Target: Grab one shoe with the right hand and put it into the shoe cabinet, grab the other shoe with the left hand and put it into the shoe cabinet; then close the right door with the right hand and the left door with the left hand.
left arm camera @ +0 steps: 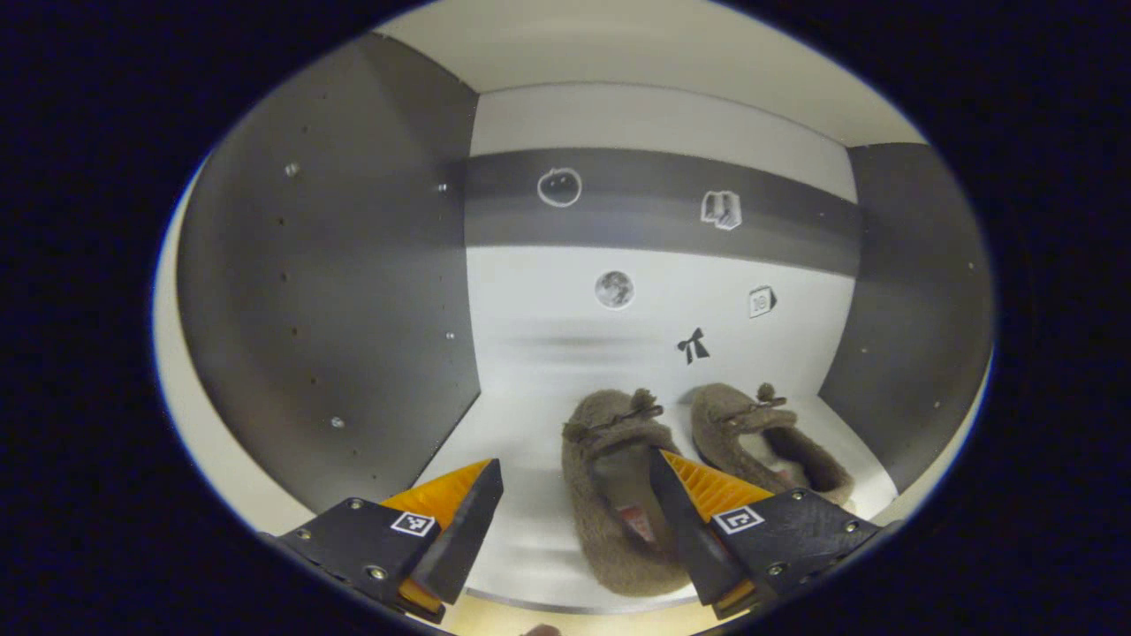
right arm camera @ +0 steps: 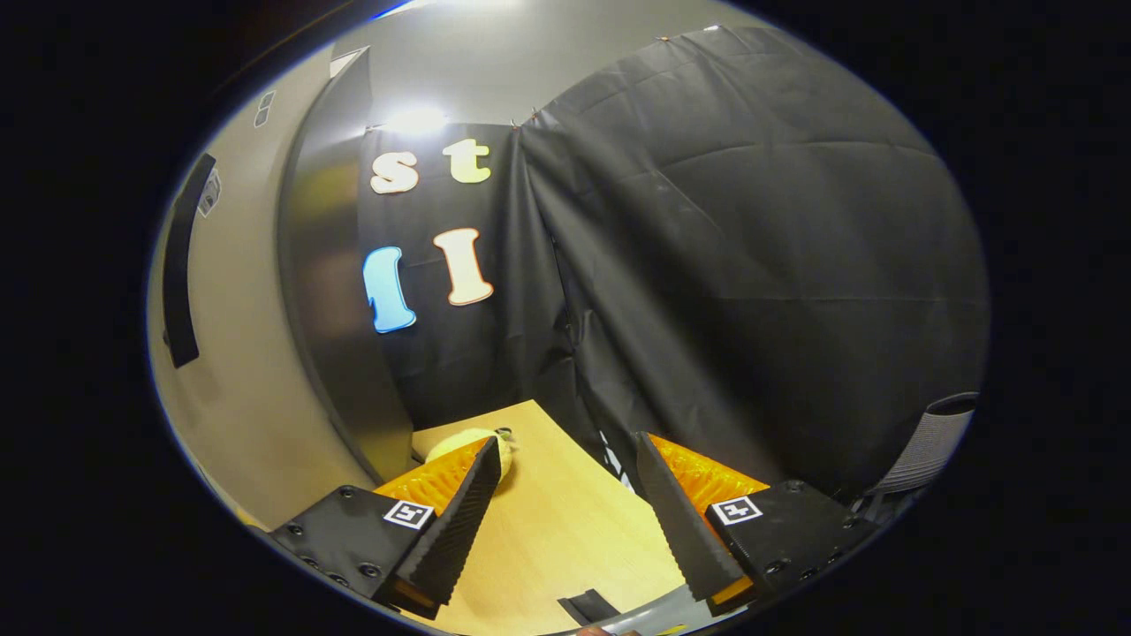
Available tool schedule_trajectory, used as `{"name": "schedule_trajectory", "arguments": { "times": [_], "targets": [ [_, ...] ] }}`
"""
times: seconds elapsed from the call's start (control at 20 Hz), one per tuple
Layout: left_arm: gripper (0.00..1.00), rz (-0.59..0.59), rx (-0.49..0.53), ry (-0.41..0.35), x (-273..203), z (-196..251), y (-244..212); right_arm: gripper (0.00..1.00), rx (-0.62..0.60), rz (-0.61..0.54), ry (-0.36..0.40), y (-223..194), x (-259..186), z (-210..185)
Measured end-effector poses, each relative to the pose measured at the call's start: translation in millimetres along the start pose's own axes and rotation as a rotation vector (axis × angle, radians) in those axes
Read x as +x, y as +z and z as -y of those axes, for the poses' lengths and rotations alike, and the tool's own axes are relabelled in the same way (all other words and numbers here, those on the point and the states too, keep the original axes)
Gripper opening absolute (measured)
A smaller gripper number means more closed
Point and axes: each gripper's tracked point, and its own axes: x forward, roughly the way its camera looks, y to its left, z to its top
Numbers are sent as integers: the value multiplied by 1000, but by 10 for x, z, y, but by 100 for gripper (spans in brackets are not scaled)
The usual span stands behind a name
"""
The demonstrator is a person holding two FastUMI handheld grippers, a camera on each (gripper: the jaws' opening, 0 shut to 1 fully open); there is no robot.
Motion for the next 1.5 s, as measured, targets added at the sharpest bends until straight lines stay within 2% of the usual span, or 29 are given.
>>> {"name": "schedule_trajectory", "arguments": {
  "times": [0.05,0.1,0.3,0.55,0.65,0.8,0.9,1.05,1.1,1.15,1.4,1.45,1.5],
  "targets": [
    [89,32,6,7,-144,-6,66,98,2,3,14,36,7,-46],
    [100,68,6,12,-295,-2,135,98,4,7,25,102,17,-90],
    [100,206,7,-23,-1029,108,288,98,8,53,82,373,11,-294],
    [100,348,20,-17,-1821,138,248,98,3,106,137,693,-63,-489],
    [100,358,35,-32,-1925,177,163,98,-3,117,156,759,-85,-561],
    [100,387,46,-8,-2020,175,102,98,-2,121,196,859,-128,-699],
    [100,373,29,-15,-2071,202,-4,98,-5,128,223,921,-170,-786],
    [100,287,70,5,-2171,183,-330,98,-29,150,243,993,-218,-860],
    [96,270,71,-4,-2187,211,-388,98,-30,151,252,990,-223,-894],
    [100,256,69,-19,-2225,245,-452,98,-26,149,266,987,-230,-948],
    [100,195,27,-44,-2292,317,-638,98,-20,162,310,1125,-344,-1119],
    [96,187,12,-53,-2294,334,-662,98,-19,161,312,1150,-357,-1145],
    [100,185,2,-60,-2289,335,-659,98,-9,157,321,1137,-382,-1196]
  ]
}}
